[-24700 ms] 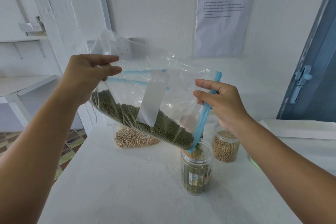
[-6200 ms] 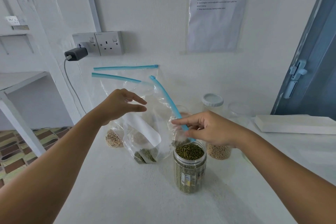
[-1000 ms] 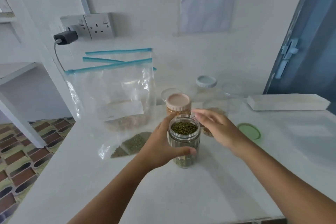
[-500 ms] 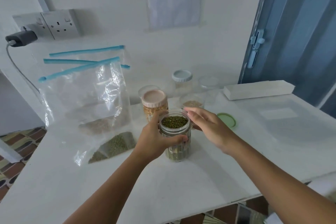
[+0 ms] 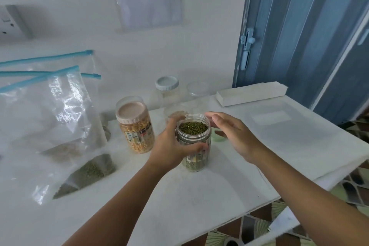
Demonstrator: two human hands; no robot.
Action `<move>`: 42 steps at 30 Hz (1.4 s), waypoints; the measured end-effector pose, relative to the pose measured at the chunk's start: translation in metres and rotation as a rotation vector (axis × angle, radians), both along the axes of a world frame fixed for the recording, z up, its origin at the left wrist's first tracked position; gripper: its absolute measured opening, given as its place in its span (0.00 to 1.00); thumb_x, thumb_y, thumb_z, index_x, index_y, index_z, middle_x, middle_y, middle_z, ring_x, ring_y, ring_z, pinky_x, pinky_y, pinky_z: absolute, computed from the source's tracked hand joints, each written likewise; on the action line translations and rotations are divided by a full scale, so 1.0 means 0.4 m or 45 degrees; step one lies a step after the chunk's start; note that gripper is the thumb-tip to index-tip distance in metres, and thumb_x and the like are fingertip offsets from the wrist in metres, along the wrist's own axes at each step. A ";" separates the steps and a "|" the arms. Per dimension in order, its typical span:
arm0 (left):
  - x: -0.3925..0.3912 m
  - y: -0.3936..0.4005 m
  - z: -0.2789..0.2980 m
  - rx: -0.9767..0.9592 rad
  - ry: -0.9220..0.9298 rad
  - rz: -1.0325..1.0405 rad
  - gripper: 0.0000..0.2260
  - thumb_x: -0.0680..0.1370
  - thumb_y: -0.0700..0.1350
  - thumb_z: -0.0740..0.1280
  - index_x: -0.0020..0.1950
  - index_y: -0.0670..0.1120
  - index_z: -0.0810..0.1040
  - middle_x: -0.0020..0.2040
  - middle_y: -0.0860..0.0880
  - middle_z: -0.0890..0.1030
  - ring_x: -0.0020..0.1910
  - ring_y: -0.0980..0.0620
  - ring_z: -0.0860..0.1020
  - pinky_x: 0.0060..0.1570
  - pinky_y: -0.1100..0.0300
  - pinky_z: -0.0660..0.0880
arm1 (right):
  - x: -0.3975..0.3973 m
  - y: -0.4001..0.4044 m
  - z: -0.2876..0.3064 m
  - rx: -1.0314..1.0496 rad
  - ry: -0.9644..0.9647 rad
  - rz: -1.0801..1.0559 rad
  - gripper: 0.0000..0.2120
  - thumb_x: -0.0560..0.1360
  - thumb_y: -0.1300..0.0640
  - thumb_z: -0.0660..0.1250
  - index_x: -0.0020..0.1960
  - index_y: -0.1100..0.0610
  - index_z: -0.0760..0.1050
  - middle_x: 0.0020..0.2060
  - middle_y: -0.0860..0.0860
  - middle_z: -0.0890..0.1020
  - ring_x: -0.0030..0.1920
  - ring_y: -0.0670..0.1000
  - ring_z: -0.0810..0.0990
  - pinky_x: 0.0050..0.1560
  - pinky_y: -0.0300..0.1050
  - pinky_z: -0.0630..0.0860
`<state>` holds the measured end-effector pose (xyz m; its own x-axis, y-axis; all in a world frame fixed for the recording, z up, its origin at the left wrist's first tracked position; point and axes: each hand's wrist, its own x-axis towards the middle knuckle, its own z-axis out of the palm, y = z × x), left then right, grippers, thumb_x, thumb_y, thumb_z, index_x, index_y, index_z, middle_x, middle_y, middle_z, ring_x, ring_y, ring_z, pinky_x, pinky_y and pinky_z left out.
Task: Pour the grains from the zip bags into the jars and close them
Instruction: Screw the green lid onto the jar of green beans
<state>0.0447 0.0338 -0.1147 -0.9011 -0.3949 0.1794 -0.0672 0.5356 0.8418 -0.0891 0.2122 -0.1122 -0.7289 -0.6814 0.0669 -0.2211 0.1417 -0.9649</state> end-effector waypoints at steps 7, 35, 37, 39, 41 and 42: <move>-0.016 0.002 0.002 -0.014 -0.035 -0.003 0.43 0.62 0.59 0.85 0.72 0.61 0.68 0.61 0.62 0.81 0.57 0.70 0.78 0.52 0.77 0.73 | -0.107 -0.004 -0.106 0.663 0.311 -0.243 0.36 0.78 0.41 0.72 0.81 0.45 0.61 0.75 0.56 0.67 0.77 0.58 0.64 0.76 0.54 0.63; -0.013 -0.003 -0.001 -0.003 -0.025 -0.036 0.43 0.62 0.62 0.84 0.72 0.64 0.66 0.61 0.65 0.79 0.58 0.71 0.77 0.57 0.68 0.74 | -0.104 0.037 -0.003 0.123 0.274 -0.102 0.55 0.65 0.54 0.85 0.79 0.35 0.54 0.68 0.49 0.67 0.71 0.51 0.70 0.71 0.47 0.73; -0.013 -0.003 0.000 0.006 -0.024 -0.041 0.44 0.62 0.62 0.84 0.73 0.63 0.66 0.61 0.64 0.79 0.58 0.69 0.77 0.58 0.66 0.75 | -0.099 0.048 0.038 0.030 0.182 -0.046 0.51 0.69 0.62 0.82 0.78 0.35 0.56 0.67 0.49 0.69 0.71 0.51 0.72 0.69 0.45 0.75; -0.012 -0.003 -0.001 0.008 -0.023 -0.039 0.44 0.62 0.62 0.84 0.73 0.63 0.66 0.61 0.64 0.79 0.59 0.68 0.77 0.60 0.64 0.76 | -0.091 0.049 0.071 0.033 0.187 0.036 0.51 0.70 0.64 0.81 0.79 0.36 0.56 0.66 0.47 0.70 0.70 0.48 0.73 0.70 0.44 0.74; -0.012 -0.002 0.000 0.010 -0.026 -0.039 0.43 0.63 0.61 0.84 0.72 0.64 0.65 0.61 0.63 0.80 0.59 0.66 0.78 0.59 0.63 0.76 | -0.076 0.033 0.095 0.033 0.198 0.102 0.52 0.70 0.63 0.82 0.79 0.35 0.55 0.67 0.46 0.73 0.68 0.46 0.75 0.70 0.45 0.74; -0.010 0.000 0.001 0.015 -0.026 -0.041 0.43 0.63 0.61 0.84 0.72 0.65 0.65 0.60 0.63 0.80 0.58 0.66 0.79 0.59 0.63 0.77 | -0.065 0.020 0.106 0.029 0.192 0.128 0.51 0.70 0.62 0.82 0.79 0.36 0.55 0.67 0.46 0.74 0.67 0.46 0.76 0.69 0.45 0.74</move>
<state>0.0407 0.0336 -0.1143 -0.9167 -0.3678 0.1560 -0.0677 0.5279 0.8466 -0.1153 0.2204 -0.0699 -0.6397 -0.7531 0.1540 -0.3770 0.1328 -0.9166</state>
